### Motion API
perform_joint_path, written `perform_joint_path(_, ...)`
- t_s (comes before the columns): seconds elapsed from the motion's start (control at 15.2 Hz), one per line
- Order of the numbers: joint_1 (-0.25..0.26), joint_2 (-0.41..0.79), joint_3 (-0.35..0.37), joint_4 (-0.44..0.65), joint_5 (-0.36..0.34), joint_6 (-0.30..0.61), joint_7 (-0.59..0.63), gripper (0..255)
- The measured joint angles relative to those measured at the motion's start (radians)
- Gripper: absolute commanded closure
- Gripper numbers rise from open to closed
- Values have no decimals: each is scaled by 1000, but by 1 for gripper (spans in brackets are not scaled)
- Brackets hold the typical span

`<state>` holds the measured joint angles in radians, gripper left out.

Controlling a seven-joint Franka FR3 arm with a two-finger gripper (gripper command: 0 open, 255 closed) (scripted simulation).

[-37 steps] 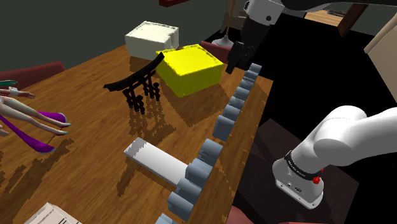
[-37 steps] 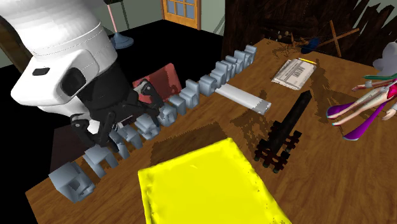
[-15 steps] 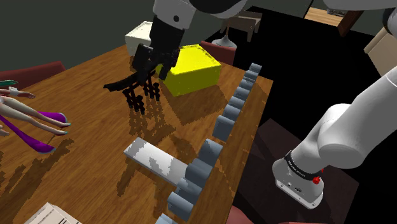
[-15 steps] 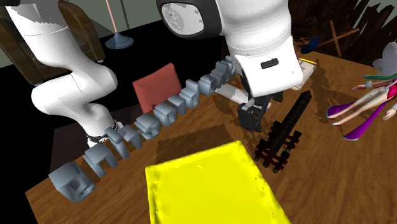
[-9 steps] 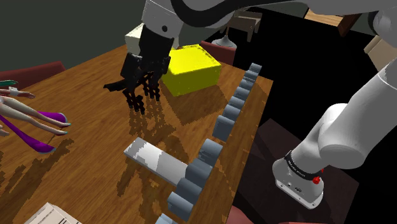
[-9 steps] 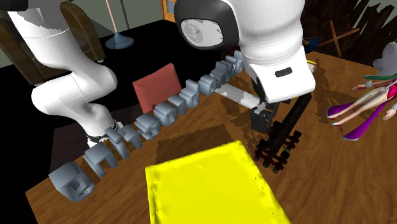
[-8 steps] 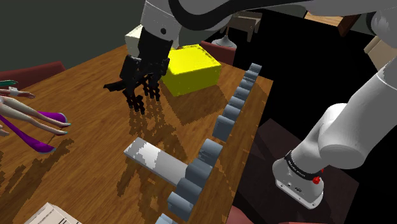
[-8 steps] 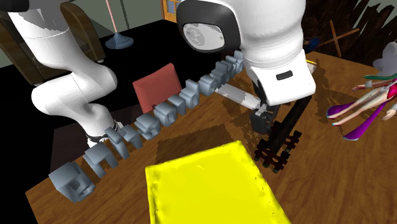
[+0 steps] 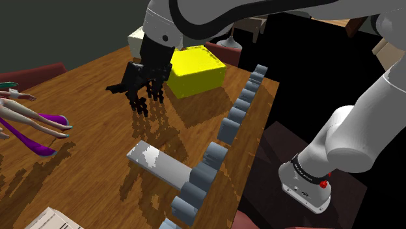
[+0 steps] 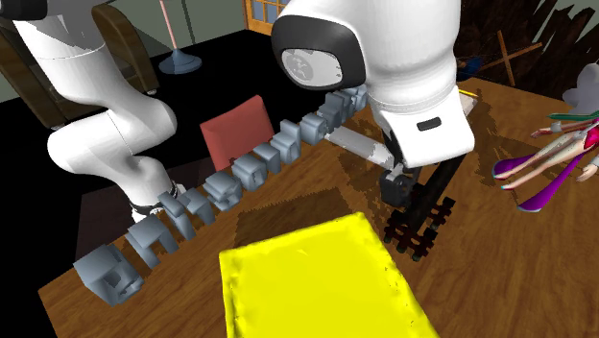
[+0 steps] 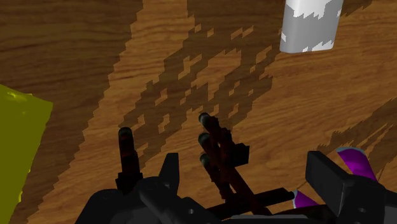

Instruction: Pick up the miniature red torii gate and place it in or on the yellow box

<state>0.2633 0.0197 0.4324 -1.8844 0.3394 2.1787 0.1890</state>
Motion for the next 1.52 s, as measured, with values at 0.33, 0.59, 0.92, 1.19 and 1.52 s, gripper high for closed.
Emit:
perform_joint_path(0.33,0,0,0,0,0,0,0,255)
perform_joint_path(0.59,0,0,0,0,0,0,0,255)
perform_joint_path(0.92,-1,-4,-1,24,-4,-28,9,255)
perform_joint_path(1.19,-3,-7,-3,70,-11,-75,24,255)
perform_joint_path(1.52,-5,-10,-5,132,-20,-137,42,255)
